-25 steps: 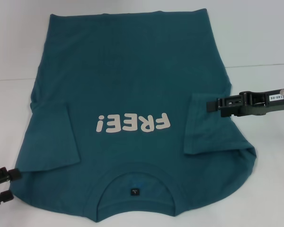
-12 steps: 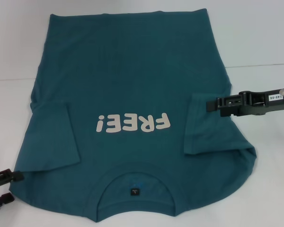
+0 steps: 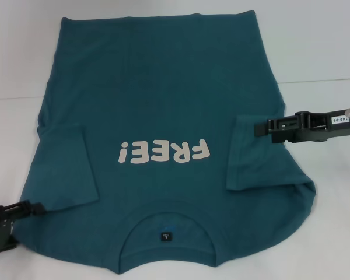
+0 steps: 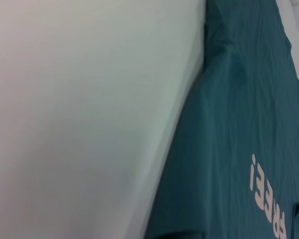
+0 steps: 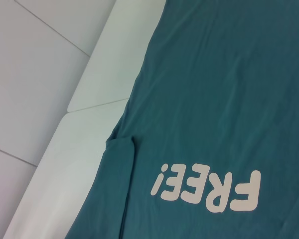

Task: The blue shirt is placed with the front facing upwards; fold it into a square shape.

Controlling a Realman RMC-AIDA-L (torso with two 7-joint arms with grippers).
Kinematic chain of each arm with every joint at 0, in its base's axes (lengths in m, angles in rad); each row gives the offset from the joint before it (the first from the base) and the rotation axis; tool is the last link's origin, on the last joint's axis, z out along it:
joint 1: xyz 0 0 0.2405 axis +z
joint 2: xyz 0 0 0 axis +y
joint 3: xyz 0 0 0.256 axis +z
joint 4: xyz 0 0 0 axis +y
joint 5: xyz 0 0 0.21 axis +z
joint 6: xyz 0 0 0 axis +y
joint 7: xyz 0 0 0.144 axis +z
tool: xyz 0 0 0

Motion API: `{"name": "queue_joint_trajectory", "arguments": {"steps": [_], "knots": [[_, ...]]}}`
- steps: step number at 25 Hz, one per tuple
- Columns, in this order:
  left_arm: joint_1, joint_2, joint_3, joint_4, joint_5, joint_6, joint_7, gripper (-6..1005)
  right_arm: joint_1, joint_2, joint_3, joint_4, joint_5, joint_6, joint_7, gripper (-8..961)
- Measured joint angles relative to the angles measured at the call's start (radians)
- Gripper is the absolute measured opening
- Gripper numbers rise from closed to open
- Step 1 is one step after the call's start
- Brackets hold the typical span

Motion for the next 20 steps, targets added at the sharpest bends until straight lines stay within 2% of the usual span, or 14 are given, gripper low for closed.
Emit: {"name": "queue_joint_trajectory", "arguments": {"steps": [5,15,20], "knots": [[0.002,0.006,-0.012,-0.003,-0.021,0.004,0.016,792,-0.008,0.0,0.005,0.001,0.0,-0.004,0.0,808],[0.004,0.01,-0.024,-0.018,-0.04,0.018,0.044,425,-0.014,0.001,0.014,0.003,-0.001,-0.002,-0.001,807],[-0.008,0.022,-0.061,-0.069,-0.053,0.036,0.109,229,-0.02,0.001,0.014,0.008,-0.003,-0.002,-0.009,807]]}}
